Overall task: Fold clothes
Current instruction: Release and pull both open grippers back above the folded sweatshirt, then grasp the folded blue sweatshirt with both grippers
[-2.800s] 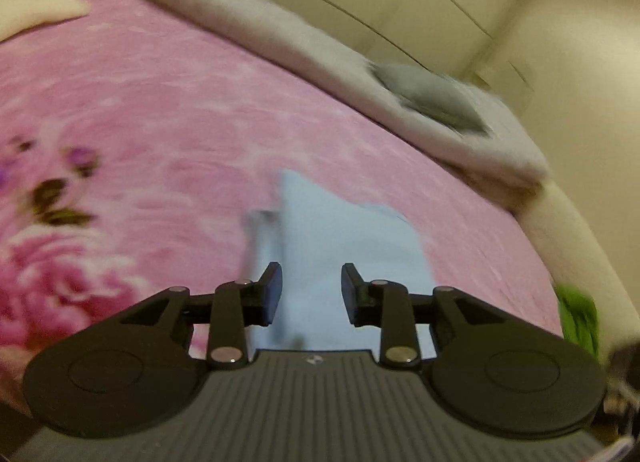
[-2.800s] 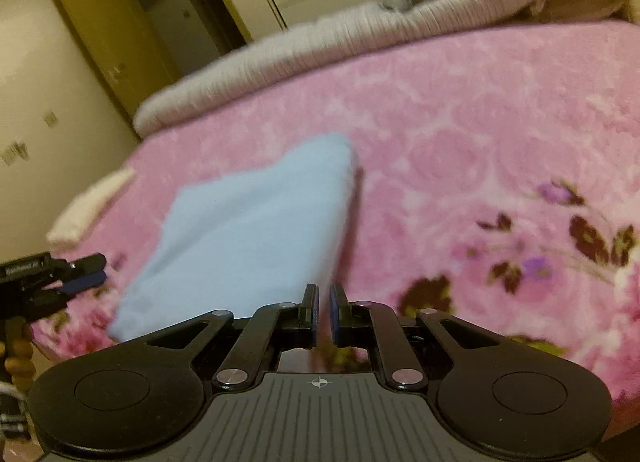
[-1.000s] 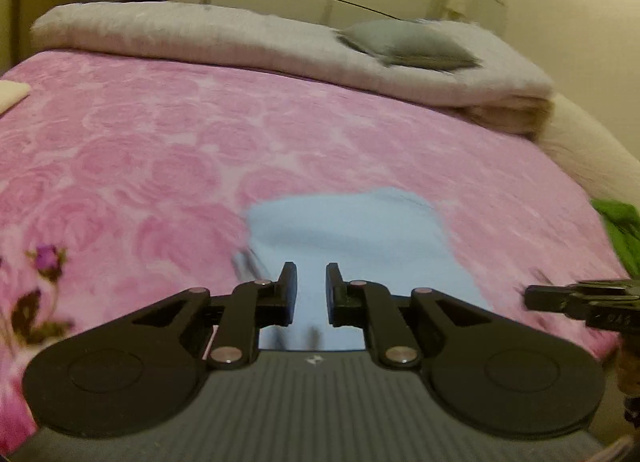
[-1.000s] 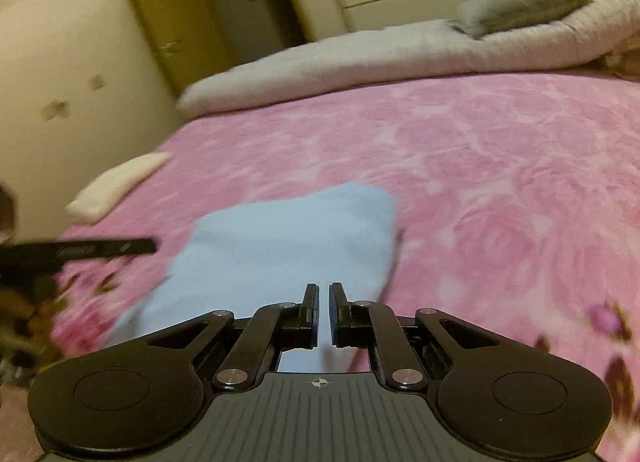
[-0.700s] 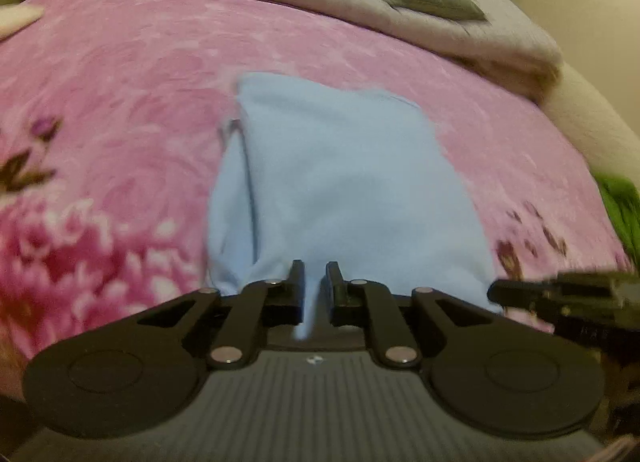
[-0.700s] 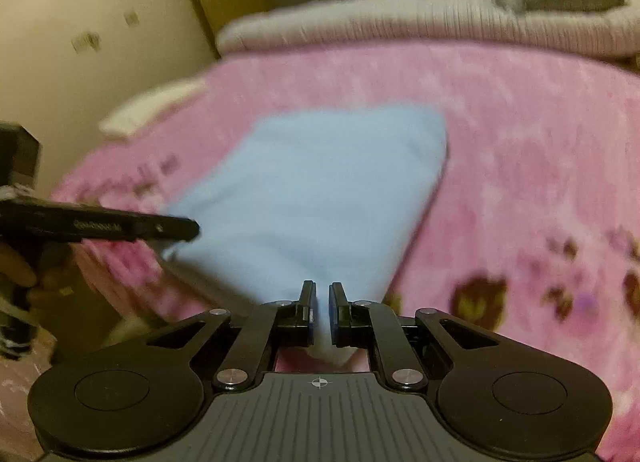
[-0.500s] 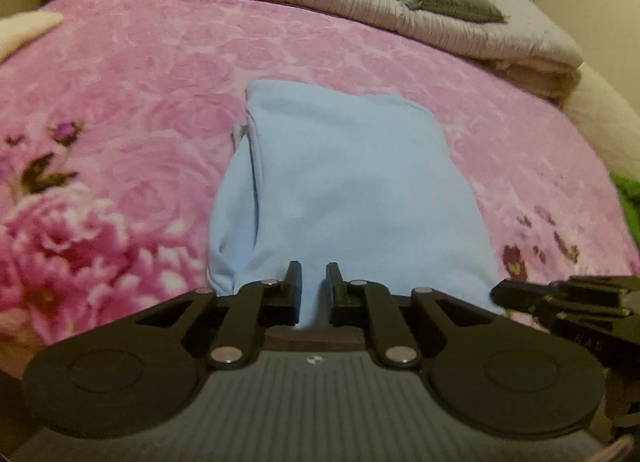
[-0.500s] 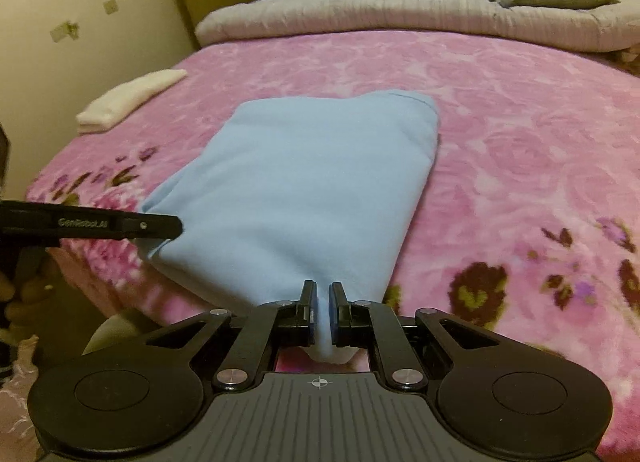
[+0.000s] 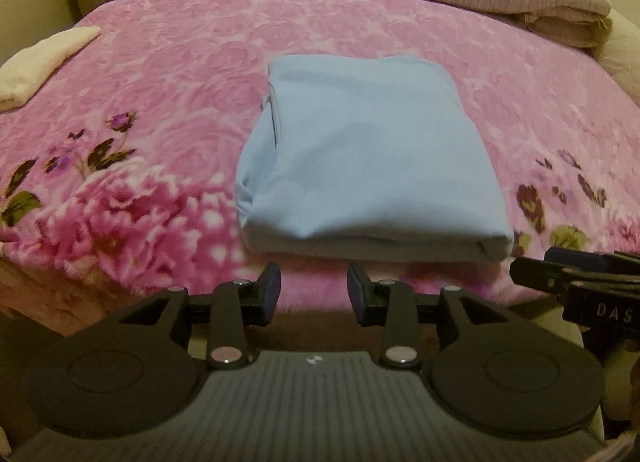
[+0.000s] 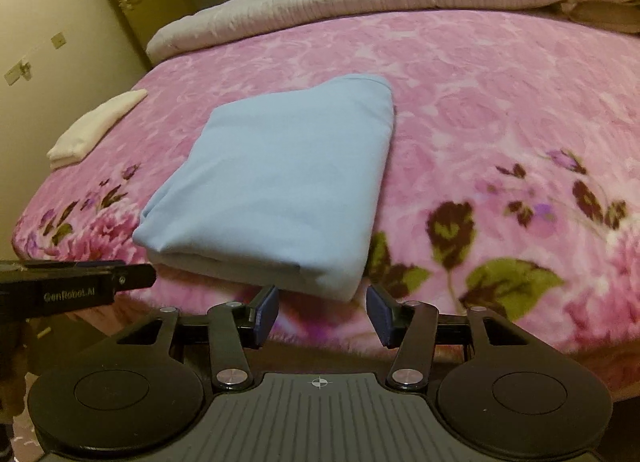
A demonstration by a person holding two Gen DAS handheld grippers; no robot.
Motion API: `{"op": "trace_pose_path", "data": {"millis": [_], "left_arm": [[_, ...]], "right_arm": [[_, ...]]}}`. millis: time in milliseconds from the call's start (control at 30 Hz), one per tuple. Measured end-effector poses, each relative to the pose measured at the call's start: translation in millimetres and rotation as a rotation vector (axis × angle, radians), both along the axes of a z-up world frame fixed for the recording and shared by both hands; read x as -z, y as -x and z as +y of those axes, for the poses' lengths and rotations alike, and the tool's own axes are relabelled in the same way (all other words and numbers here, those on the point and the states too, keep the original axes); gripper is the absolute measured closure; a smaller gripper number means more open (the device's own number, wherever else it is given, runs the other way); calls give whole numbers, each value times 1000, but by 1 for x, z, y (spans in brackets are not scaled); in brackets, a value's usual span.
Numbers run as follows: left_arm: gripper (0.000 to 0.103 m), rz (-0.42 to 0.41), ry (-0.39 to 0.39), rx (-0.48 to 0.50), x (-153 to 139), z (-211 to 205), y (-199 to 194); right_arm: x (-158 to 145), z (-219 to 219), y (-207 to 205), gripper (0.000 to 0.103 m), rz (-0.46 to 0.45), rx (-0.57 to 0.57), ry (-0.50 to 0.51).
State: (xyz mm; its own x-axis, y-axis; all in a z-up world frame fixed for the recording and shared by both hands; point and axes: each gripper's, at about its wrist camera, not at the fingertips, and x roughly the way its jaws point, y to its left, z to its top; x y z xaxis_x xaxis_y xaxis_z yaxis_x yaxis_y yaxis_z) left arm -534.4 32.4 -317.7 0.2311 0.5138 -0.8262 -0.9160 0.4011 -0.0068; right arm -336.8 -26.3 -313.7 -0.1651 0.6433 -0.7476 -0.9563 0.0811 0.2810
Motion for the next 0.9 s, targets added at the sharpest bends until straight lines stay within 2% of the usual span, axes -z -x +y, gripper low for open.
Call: {"op": "trace_pose_path", "data": {"millis": [100, 500, 900], "left_arm": [[65, 10, -11, 4, -2, -7, 0], [64, 10, -33, 20, -8, -31, 5], [62, -12, -45, 19, -16, -37, 12]], "right_arm": [[-3, -6, 4, 50, -12, -2, 1], [-10, -25, 15, 50, -9, 0, 7], [-13, -27, 18, 50, 18, -4, -15]]}}
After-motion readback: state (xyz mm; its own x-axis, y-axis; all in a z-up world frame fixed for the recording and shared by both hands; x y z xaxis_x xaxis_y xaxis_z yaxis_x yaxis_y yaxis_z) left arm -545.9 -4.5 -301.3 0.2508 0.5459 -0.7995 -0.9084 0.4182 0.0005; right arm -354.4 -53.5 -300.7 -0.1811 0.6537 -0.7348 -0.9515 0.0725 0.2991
